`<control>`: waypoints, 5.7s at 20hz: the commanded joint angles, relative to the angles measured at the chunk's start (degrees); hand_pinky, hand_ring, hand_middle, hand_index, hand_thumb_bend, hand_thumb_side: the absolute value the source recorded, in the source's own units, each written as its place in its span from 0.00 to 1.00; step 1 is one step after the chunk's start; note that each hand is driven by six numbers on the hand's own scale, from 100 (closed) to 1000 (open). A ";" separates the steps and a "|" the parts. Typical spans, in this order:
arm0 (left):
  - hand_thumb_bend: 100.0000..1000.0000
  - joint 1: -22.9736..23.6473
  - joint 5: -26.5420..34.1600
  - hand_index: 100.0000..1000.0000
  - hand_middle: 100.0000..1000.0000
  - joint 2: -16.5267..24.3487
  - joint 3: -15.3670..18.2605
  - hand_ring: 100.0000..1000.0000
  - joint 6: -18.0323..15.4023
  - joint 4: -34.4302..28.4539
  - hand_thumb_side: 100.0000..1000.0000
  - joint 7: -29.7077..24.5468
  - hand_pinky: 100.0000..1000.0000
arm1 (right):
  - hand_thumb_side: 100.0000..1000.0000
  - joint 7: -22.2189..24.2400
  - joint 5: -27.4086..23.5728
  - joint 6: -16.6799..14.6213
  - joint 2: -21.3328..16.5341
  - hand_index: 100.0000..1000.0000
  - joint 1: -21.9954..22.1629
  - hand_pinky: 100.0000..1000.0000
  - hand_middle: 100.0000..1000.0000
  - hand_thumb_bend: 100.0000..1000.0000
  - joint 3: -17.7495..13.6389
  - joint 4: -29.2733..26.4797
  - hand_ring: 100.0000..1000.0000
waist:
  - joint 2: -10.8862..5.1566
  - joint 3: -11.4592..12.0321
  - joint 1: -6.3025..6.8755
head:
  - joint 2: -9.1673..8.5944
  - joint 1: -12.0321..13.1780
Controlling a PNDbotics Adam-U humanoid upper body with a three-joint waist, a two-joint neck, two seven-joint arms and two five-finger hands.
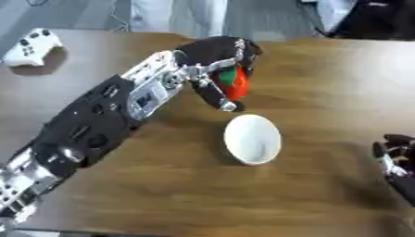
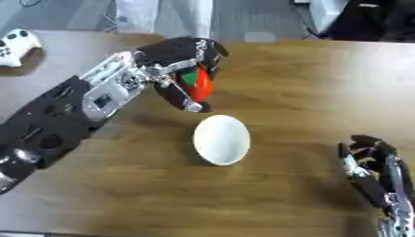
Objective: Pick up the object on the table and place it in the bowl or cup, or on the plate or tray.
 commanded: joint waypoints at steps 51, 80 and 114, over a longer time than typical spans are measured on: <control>0.63 -2.26 0.66 0.49 0.57 -3.60 -5.43 0.78 -8.50 1.65 0.49 -3.32 1.00 | 0.39 -5.22 1.99 1.23 -2.45 0.67 -2.80 0.07 0.48 0.42 -5.50 -4.61 0.38 | -0.29 -0.95 0.70 | 0.95 -1.69; 0.78 0.10 15.76 0.65 0.72 5.80 2.31 0.84 -0.70 -13.70 0.80 1.63 1.00 | 0.40 -5.39 2.06 1.25 -3.38 0.67 -1.32 0.07 0.47 0.42 -5.86 -4.25 0.38 | -1.93 2.42 0.94 | 0.95 -3.33; 0.79 24.41 56.64 0.73 0.92 -12.25 17.27 1.00 5.71 -16.53 0.87 22.31 1.00 | 0.81 1.37 -0.62 0.03 3.69 0.74 -0.39 0.21 0.58 0.49 -1.37 -11.37 0.52 | -2.43 19.52 2.78 | 0.95 -8.93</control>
